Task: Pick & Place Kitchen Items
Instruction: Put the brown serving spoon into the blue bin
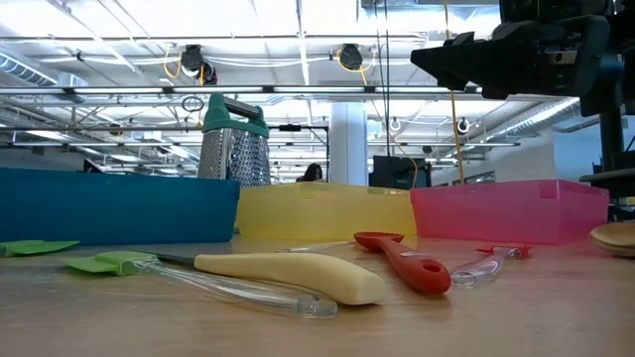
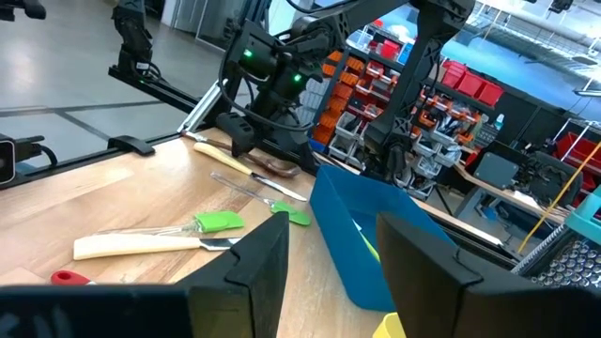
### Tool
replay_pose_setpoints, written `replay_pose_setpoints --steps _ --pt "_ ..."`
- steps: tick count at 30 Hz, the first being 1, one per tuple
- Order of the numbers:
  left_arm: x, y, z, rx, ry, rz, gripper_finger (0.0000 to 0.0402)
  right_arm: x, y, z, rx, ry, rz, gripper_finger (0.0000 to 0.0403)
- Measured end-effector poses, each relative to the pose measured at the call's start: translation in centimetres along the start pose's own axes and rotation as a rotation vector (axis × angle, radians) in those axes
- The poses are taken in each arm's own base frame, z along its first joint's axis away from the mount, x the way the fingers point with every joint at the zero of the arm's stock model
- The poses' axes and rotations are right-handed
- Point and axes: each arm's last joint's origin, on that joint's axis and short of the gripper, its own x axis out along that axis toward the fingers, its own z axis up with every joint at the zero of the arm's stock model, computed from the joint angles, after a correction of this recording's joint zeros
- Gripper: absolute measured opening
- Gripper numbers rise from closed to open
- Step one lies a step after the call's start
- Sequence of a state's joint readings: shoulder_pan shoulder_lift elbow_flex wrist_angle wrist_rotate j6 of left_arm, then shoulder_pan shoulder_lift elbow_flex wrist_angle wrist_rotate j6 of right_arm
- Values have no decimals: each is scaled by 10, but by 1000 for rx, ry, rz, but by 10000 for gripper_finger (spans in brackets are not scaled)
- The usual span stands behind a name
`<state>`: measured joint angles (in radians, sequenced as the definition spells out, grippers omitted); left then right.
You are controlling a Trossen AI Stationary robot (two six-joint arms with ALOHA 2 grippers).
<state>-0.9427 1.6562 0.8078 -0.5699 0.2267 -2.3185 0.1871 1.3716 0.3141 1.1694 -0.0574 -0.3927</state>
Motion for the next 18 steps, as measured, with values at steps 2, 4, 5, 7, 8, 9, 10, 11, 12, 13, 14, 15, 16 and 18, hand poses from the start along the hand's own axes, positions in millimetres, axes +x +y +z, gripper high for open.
replay_pose_setpoints --steps 2,4,5,7,8,9,10,11,12,13,14,15,16,18 --pt "0 1 -1 8 -8 -4 119 0 0 0 0 0 0 155" --pt "1 2 -2 13 -12 -7 102 0 0 0 0 0 0 155" --pt "1 2 -2 11 -15 -10 89 0 0 0 0 0 0 155" --pt "1 1 -1 -12 -25 -19 58 0 0 0 0 0 0 155" --pt "1 1 -1 -26 -36 -29 44 0 0 0 0 0 0 155" --pt "0 0 -1 -31 -38 -35 42 0 0 0 0 0 0 155" --pt "0 1 0 -35 -41 -32 42 0 0 0 0 0 0 155" --pt "0 1 0 -40 -49 -28 42 0 0 0 0 0 0 155" --pt "0 0 2 -46 -51 -26 42 0 0 0 0 -1 0 155" --pt "0 0 2 -48 -47 -20 42 0 0 0 0 0 0 155" --pt "0 0 3 -51 -42 -14 42 0 0 0 0 -1 -1 155" --pt "-1 -1 4 -52 -39 -13 42 0 0 0 -1 -3 -1 155" --pt "-2 -2 4 -50 -40 -15 42 0 0 0 -1 -4 -2 155" --pt "-6 -7 3 -28 -39 -24 42 0 0 0 0 -3 -1 155"
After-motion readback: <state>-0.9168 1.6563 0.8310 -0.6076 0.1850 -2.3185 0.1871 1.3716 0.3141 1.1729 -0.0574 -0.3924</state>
